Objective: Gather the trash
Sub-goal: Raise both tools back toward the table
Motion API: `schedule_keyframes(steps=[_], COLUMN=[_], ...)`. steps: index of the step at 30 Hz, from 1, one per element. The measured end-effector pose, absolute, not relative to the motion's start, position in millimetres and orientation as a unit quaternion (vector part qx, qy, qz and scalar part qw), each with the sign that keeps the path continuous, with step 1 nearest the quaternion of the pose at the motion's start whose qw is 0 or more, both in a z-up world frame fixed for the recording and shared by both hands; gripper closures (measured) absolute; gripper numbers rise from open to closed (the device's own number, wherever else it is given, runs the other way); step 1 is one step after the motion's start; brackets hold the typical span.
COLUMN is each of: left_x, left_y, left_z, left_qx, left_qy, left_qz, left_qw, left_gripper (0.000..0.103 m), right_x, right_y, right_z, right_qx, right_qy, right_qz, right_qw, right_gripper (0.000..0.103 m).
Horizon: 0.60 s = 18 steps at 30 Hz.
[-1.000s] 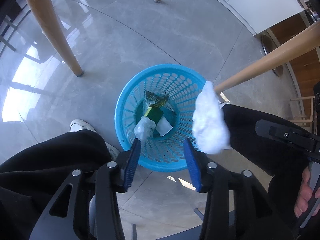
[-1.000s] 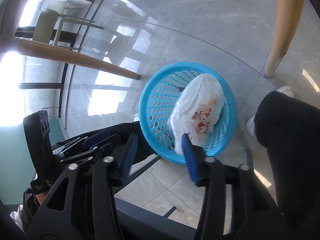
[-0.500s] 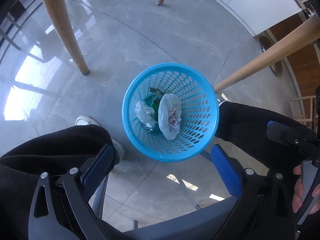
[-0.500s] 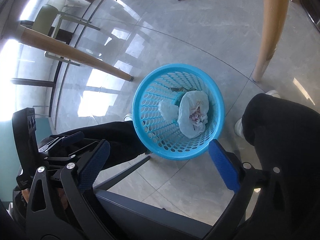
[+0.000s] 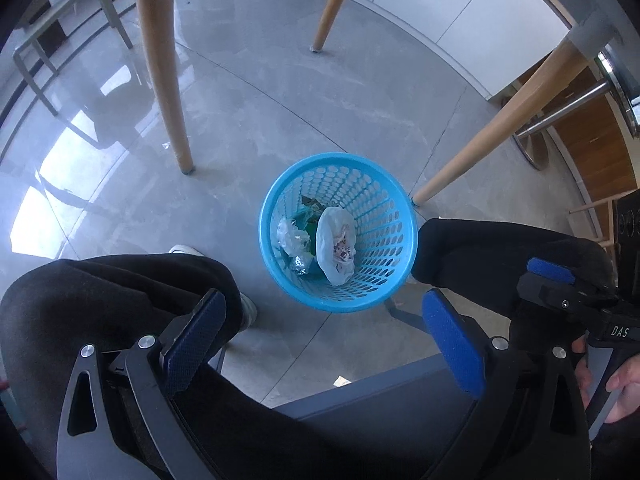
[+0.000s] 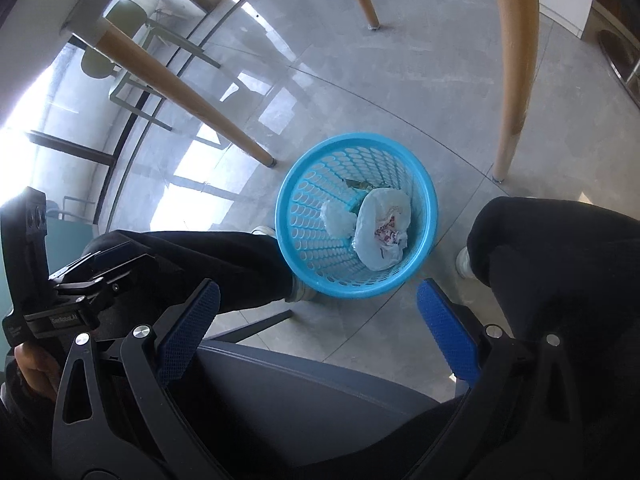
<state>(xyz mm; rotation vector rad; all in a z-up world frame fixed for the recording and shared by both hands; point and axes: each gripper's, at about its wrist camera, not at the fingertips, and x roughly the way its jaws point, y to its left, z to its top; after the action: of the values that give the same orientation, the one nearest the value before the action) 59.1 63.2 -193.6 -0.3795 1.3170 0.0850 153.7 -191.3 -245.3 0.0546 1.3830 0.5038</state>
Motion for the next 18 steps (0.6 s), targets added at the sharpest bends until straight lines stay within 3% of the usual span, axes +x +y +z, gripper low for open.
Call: schedule_keyframes(steps=[18], left_x=[9], left_y=[55], left_z=[-77], left_qx=[-0.153], left_qy=[0.484], left_qz=[0.043], left_qw=[0.861], left_gripper=[0.006], right_x=[107], right_y=[-220], right_z=[-115], right_qx=[0.009], right_qy=[0.487], right_qz=[0.245], right_qw=[0.839], right_gripper=[0.009])
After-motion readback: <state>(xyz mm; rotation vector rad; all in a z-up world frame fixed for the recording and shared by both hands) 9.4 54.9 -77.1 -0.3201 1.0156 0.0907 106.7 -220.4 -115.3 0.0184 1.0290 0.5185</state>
